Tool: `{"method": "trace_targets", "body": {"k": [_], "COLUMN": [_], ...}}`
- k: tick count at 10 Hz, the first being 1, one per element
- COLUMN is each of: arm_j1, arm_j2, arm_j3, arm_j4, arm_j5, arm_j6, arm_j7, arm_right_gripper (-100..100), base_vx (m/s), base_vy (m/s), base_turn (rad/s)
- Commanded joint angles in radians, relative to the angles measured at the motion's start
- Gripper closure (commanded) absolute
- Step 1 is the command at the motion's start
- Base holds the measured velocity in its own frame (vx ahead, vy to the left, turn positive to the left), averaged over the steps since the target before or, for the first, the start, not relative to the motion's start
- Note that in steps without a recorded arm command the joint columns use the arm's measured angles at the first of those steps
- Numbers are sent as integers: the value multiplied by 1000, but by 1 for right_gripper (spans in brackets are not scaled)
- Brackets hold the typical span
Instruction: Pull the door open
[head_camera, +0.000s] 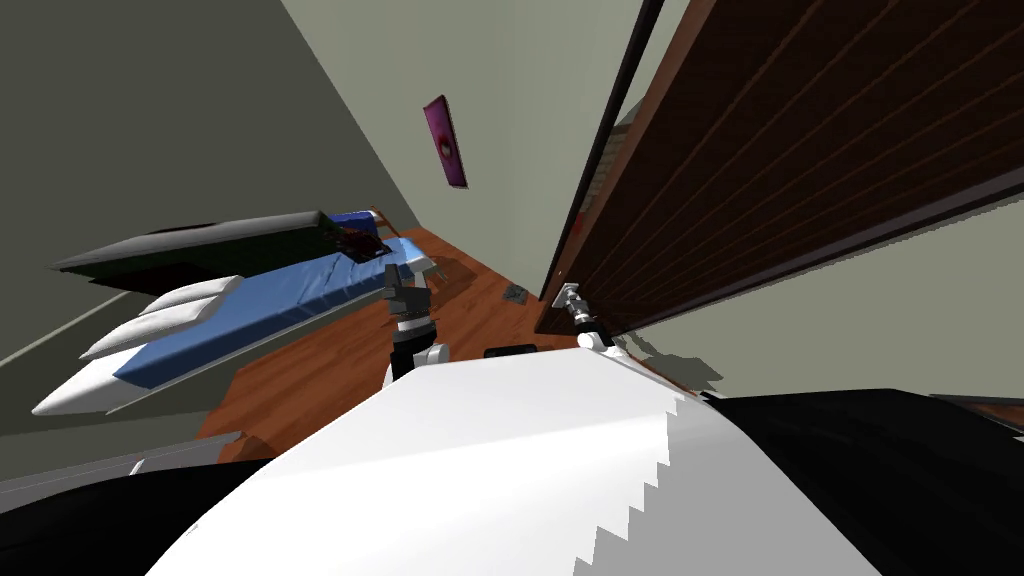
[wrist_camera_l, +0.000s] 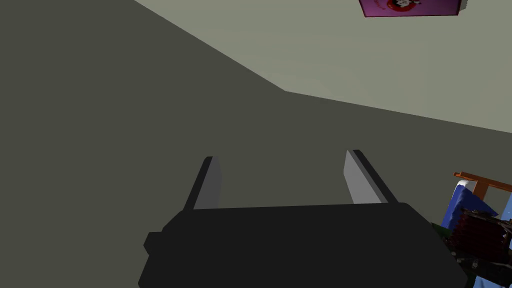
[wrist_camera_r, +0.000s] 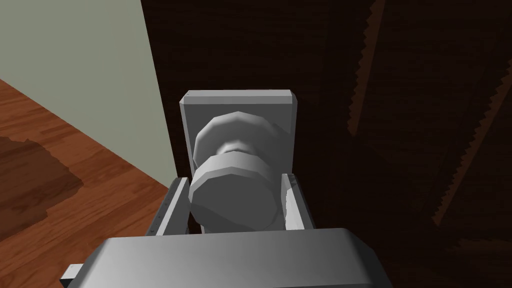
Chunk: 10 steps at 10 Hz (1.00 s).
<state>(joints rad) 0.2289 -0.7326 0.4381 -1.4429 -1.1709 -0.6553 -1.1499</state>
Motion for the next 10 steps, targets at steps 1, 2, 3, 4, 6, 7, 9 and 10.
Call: {"method": "trace_targets", "body": {"k": [1, 2, 3, 4, 6, 7, 9, 10], "arm_j1": [3, 4, 5, 5, 6, 6, 10, 11], "arm_j2": [-12, -18, -25, -30, -41, -38, -53, -60], "arm_j3": [12, 17, 22, 27, 35, 33, 49, 55], "arm_j4": [-5, -6, -7, -9, -11, -7, -8, -9], "arm_j5": [7, 11, 15, 19, 25, 22, 31, 35], "arm_j6": [-7, -11, -15, -18, -24, -19, -30, -36], "arm_j7": [-15, -24, -32, -39, -51, -47, -66, -75], "arm_right_gripper": [100, 100, 100, 100, 100, 100, 100, 100], "base_vx": [-247, -222, -209, -212, -195, -84, -155, -172], "base_vy": [-68, -50, -39, -50, -59, -23, -48, -67], "base_turn": [164, 122, 122, 115, 102, 29, 122, 114]}}
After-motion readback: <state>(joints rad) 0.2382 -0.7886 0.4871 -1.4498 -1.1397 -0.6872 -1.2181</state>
